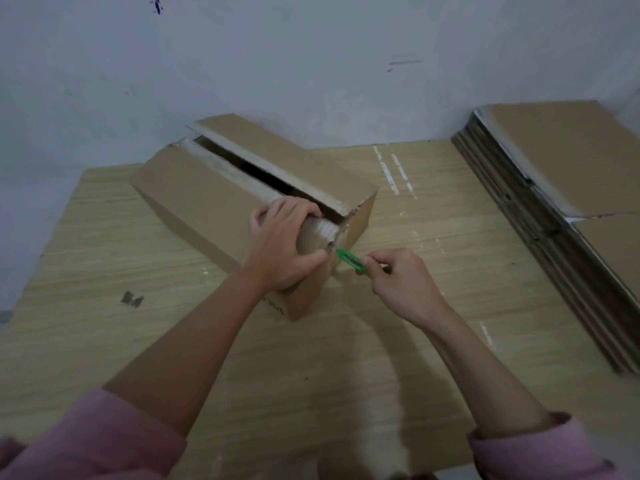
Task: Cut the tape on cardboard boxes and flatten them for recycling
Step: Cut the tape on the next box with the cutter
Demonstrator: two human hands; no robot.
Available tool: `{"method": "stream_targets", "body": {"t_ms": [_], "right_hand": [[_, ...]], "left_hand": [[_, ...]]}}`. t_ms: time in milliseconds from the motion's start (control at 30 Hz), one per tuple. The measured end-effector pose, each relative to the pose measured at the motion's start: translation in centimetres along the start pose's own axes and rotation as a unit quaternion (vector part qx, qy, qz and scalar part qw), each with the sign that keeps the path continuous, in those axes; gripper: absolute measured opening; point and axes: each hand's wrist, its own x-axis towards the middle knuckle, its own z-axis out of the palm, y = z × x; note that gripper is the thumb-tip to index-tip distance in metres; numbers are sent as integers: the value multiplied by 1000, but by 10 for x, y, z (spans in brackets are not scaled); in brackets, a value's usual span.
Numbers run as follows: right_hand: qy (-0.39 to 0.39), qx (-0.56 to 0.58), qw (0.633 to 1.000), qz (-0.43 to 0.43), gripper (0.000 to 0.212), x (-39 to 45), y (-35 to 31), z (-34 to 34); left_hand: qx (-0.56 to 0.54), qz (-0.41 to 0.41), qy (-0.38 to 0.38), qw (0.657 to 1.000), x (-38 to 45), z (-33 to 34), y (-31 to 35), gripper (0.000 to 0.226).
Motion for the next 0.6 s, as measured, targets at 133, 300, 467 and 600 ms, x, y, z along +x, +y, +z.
{"method": "stream_targets", "body": {"t_ms": [133,300,467,600], "right_hand": [[118,22,993,11,20,-8,16,12],[171,-146,972,74,29,-30,86,15],[144,-255,941,169,23,-35,107,19],[92,-324,915,221,28,-23,88,12]], "left_hand": [[2,5,-4,1000,-2,1,-4,58],[42,-10,-50,998,2,6,-6,65],[54,-16,-59,997,1,5,-5,74],[94,-29,-111,989,1,2,0,98]]}}
